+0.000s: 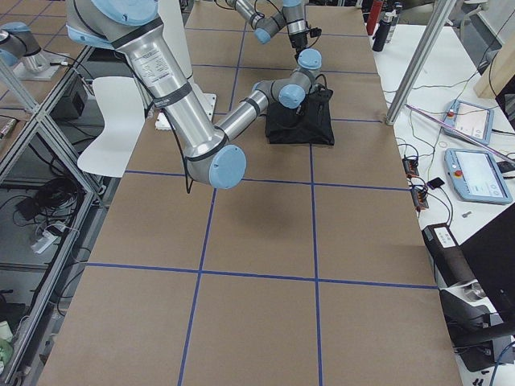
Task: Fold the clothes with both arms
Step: 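Lift both near corners and carry them over the shirt away from the robot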
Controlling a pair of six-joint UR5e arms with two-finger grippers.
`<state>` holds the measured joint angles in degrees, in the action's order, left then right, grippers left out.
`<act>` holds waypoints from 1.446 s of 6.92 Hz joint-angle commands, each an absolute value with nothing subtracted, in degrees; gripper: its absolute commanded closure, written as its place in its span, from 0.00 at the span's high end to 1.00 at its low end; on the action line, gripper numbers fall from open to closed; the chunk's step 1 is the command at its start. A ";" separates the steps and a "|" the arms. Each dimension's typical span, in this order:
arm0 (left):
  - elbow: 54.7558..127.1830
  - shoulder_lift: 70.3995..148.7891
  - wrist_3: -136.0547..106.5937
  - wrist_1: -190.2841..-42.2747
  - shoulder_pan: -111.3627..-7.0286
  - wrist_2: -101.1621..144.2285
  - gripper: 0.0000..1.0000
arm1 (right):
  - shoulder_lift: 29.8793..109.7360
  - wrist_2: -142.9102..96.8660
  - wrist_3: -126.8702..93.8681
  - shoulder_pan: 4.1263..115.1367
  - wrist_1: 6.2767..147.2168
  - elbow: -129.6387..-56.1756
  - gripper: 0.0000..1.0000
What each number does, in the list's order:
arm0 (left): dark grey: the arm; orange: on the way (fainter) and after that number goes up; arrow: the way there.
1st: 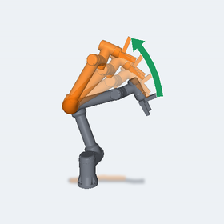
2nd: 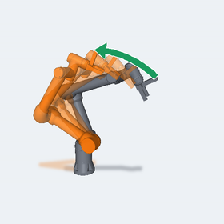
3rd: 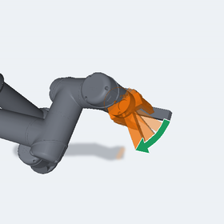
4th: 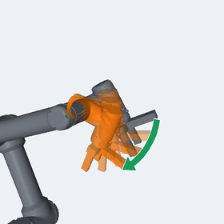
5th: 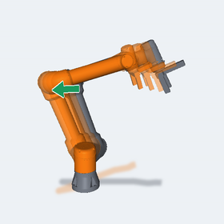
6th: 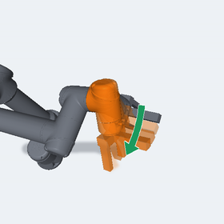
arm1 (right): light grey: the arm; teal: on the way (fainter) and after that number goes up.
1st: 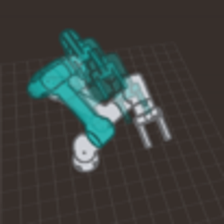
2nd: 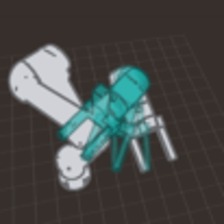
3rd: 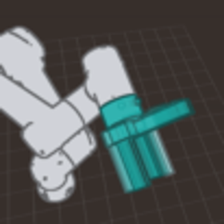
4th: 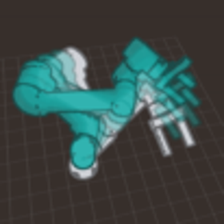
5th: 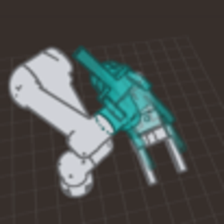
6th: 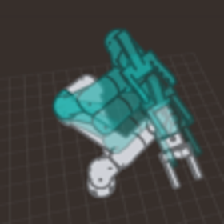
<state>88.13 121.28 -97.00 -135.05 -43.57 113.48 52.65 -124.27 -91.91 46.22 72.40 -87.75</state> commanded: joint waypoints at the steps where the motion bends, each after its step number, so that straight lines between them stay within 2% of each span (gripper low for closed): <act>1: 84.12 123.83 -96.94 -136.32 -44.38 113.38 0.00 | 51.33 -123.84 -91.85 47.63 63.83 -80.97 0.00; 4: 78.42 125.68 -96.94 -139.91 -44.56 112.59 0.00 | 46.07 -122.08 -91.85 47.64 63.63 -74.29 0.00; 10: 76.21 126.82 -97.12 -139.83 -48.08 111.71 0.00 | 44.82 -120.32 -91.85 47.81 63.63 -73.04 0.00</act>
